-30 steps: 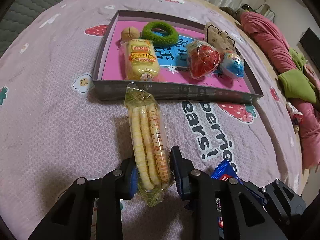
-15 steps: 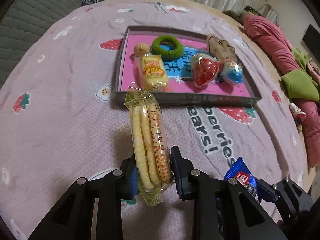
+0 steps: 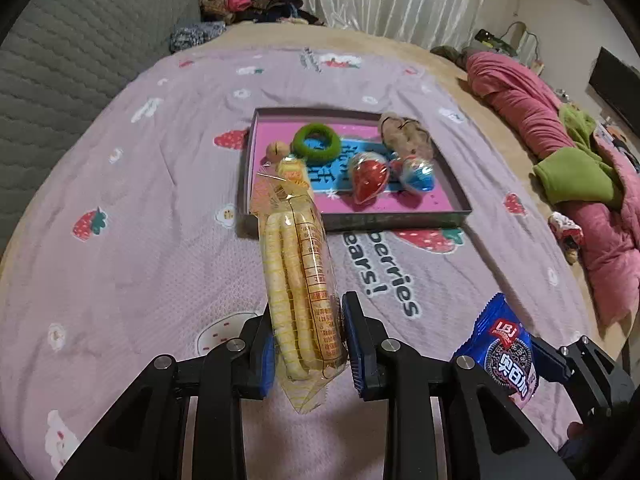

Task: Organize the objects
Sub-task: 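Lift the rice-cracker bag and blue cookie pack and carry both over the tray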

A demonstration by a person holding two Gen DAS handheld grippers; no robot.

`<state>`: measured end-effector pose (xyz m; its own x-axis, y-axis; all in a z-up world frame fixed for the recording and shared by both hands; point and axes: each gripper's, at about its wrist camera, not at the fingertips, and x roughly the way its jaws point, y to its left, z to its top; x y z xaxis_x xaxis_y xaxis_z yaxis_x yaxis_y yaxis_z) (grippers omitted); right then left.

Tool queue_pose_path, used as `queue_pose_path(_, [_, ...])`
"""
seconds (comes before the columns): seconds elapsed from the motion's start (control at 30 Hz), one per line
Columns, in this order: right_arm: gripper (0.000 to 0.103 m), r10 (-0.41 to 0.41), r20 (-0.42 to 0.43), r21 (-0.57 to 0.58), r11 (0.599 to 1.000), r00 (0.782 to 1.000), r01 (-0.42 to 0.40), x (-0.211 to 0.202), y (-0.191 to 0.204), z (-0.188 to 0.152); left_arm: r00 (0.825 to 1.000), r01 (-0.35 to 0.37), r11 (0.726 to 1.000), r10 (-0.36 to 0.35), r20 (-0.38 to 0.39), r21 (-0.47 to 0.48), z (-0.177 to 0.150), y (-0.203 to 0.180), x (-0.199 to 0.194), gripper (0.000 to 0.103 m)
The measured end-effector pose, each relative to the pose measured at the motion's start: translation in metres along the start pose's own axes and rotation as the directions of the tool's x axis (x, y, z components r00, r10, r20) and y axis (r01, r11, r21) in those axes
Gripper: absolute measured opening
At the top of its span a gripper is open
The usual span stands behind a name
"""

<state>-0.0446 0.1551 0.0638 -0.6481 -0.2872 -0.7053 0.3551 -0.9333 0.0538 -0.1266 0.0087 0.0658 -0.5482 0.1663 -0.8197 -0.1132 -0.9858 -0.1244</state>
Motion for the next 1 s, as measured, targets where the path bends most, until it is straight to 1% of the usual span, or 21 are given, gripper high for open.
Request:
queue_pose_path(0.23, [0.052, -0.022, 0.058, -0.002, 1.000, 0.998, 0.022, -0.038, -0.001, 0.005, 0.999, -0.005, 1.000, 0.004, 0.052, 0.023, -0.004, -0.015, -0.038, 0.030])
queue_pose_path(0.43, [0.052, -0.033, 0.103, -0.002, 0.999, 0.994, 0.033, -0.064, -0.002, 0.009, 0.996, -0.015, 0.999, 0.011, 0.088, 0.041, -0.007, -0.026, -0.061, 0.030])
queue_pose_path(0.7, [0.052, -0.053, 0.136, 0.004, 0.999, 0.989, 0.053, -0.086, -0.009, 0.015, 0.993, -0.013, 0.998, 0.007, 0.114, 0.053, -0.005, -0.035, -0.077, 0.030])
queue_pose_path(0.83, [0.052, -0.065, 0.149, 0.006, 0.998, 0.987, 0.065, -0.091, -0.016, 0.022, 0.992, -0.012, 0.998, 0.004, 0.126, 0.060, 0.004, -0.038, -0.080, 0.030])
queue_pose_path(1.0, [0.052, -0.086, 0.162, 0.010, 0.996, 0.983, 0.085, -0.090, -0.029, 0.040, 0.991, -0.010, 0.998, 0.001, 0.135, 0.068, 0.023, -0.042, -0.078, 0.030])
